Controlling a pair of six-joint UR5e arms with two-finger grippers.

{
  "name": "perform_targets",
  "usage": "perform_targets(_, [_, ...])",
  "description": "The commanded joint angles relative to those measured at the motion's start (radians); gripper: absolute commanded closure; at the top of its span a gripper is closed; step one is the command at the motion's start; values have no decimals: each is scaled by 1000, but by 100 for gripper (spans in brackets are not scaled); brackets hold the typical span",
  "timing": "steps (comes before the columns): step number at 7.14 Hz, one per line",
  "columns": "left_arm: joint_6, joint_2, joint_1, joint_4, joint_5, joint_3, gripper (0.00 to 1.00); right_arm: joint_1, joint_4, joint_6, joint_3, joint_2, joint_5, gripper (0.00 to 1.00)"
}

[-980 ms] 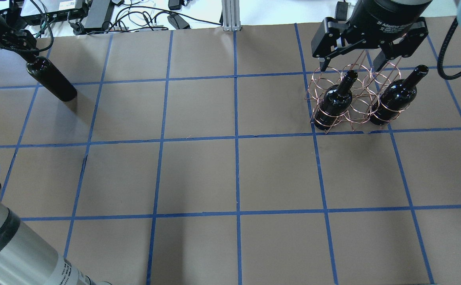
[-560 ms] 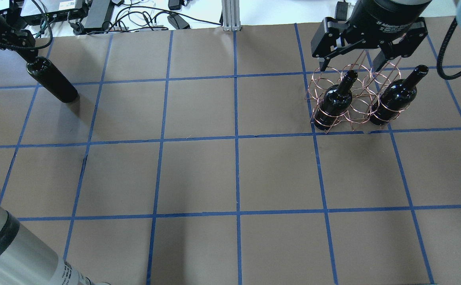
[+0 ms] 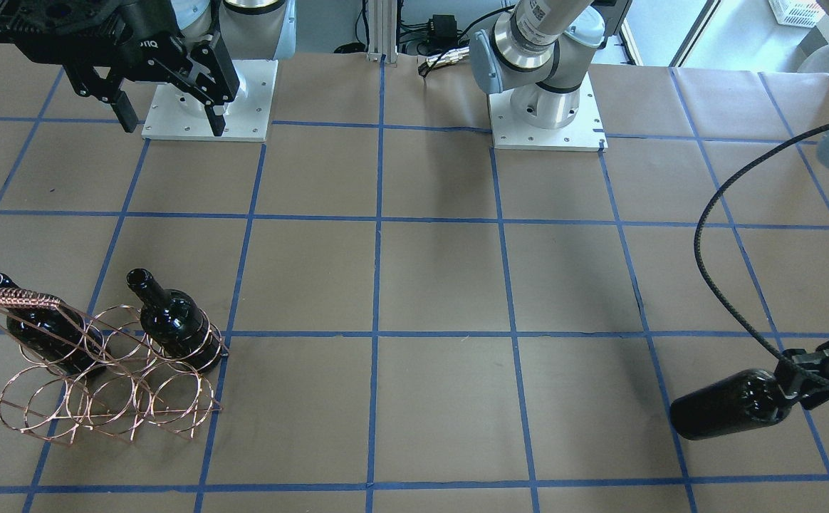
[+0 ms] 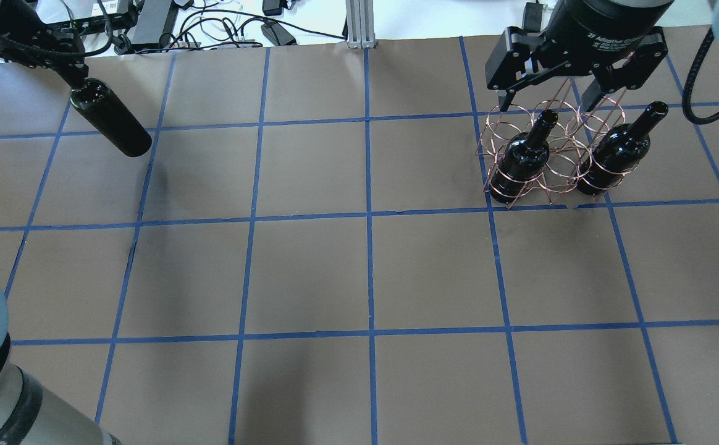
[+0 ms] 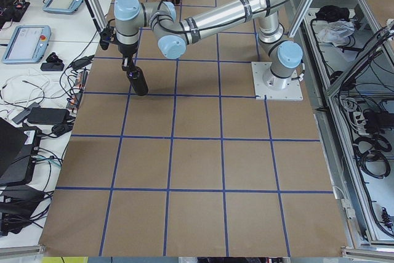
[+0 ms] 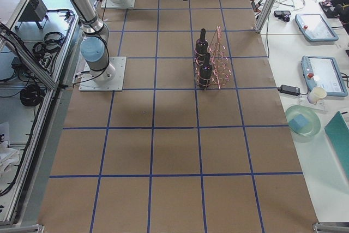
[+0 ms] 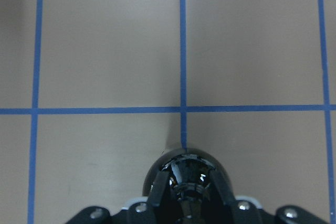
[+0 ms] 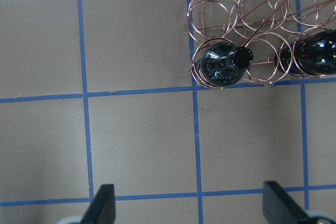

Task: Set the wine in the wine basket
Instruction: 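Lift the bottle by its neck with the left gripper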

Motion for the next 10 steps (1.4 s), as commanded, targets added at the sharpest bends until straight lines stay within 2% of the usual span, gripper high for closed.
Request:
perform_targets(1, [-180,52,-84,-3,1,-41,100,0,-1,-3,0,0,1,0])
perform_targets(2, [-241,72,-133,2,7,-63,100,0,-1,-3,0,0,0,0])
perform_targets(4, [-381,107,-236,28,77,-130,100,0,-1,-4,0,1,0,0])
perform_targets(6, [-498,129,-308,42,81,-169,100,0,-1,-3,0,1,0,0])
perform_targets(8, [-529,147,-410,45,124,-195,100,0,-1,-4,0,1,0,0])
perform_targets(10, [-547,154,-505,45,124,-236,100,0,1,-4,0,1,0,0])
